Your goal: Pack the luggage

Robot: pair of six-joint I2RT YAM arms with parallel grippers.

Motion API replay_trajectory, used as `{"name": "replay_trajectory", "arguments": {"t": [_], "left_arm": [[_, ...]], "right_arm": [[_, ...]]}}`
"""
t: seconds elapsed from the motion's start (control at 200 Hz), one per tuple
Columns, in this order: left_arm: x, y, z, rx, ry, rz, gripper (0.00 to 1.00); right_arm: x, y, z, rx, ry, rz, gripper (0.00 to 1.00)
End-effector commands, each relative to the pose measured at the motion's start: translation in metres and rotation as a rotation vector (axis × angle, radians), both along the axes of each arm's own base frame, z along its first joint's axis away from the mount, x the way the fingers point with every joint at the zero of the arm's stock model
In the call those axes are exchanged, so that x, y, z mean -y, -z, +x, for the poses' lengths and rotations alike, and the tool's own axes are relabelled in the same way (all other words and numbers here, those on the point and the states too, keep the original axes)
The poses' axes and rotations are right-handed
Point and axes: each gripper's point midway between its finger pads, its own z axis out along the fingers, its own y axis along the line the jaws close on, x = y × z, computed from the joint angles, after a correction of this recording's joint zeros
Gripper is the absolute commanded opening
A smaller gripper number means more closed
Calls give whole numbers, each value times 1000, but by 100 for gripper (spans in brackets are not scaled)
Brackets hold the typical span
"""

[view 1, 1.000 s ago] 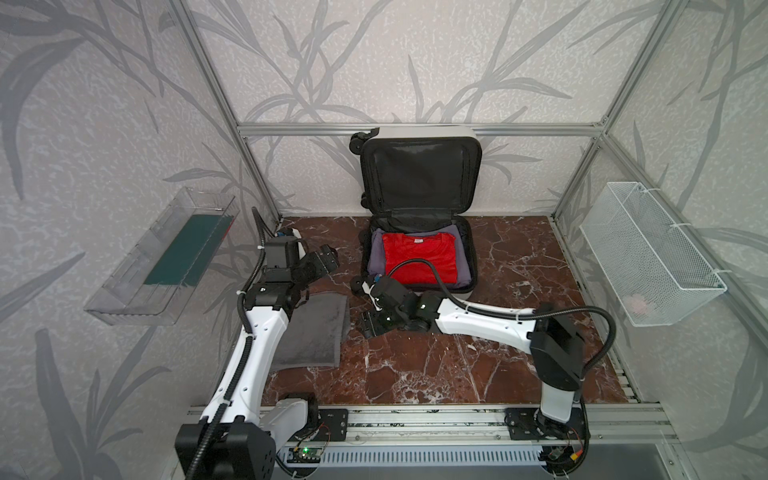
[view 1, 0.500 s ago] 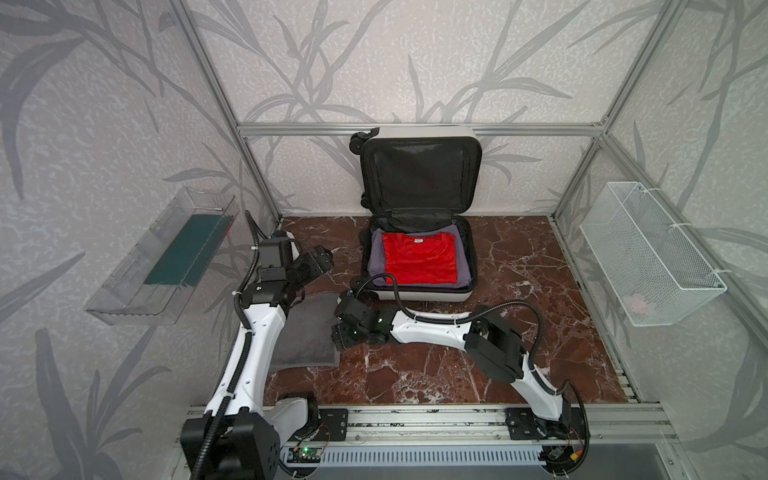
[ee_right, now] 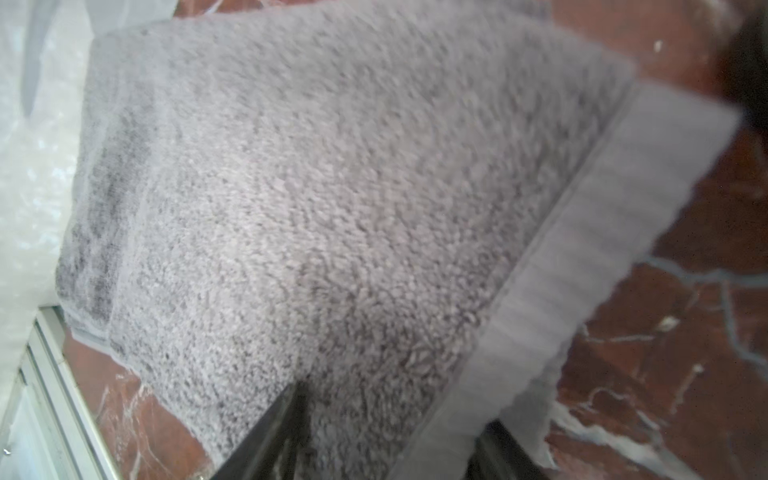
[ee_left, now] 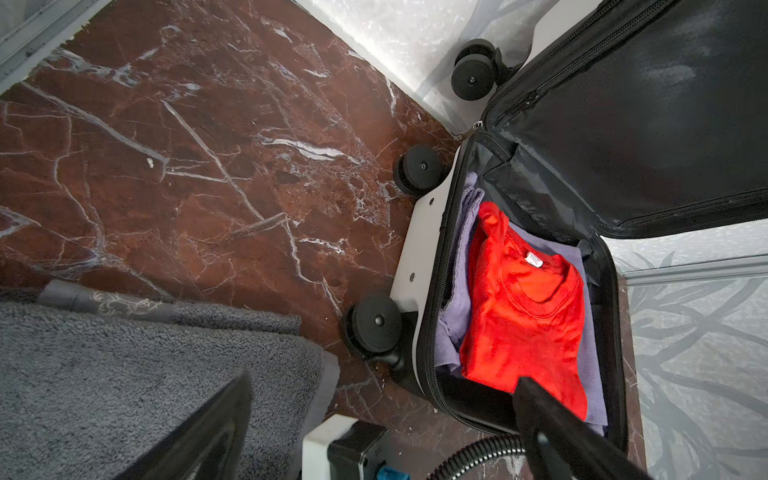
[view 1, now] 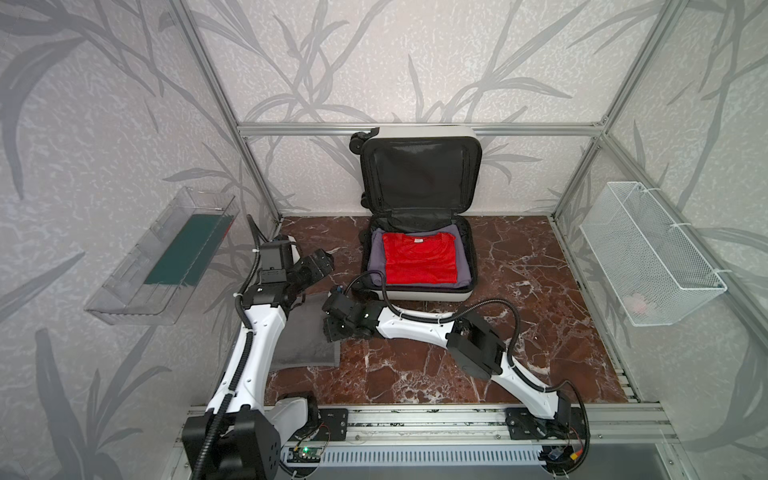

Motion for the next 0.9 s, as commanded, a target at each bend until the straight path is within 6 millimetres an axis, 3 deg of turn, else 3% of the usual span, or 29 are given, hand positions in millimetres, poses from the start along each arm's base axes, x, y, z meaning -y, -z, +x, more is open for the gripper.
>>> {"name": "replay_trajectory", "arguments": {"t": [0.0, 0.065, 0.145, 0.29, 0.475, 0.84, 0.895], "left_arm": [[2, -1, -5, -2, 5, -13, 99], [2, -3, -5, 3, 8, -15, 99], [4, -6, -6, 10, 15, -21, 99], [7, -11, -8, 22, 22, -37, 99], [12, -15, -9, 34, 39, -64, 99], [27, -16, -18, 36, 94, -119, 99], [30, -15, -20, 32, 104, -132, 99]], "right_arm": [[6, 13, -2, -41, 12, -25, 31], [8, 14, -4, -50, 12, -22, 13], [15, 12, -8, -56, 11, -20, 0], [39, 11, -14, -62, 34, -26, 0], [91, 23, -23, -107, 83, -53, 0], [229, 52, -54, -212, 175, -160, 0], [255, 55, -48, -225, 214, -171, 0]]}}
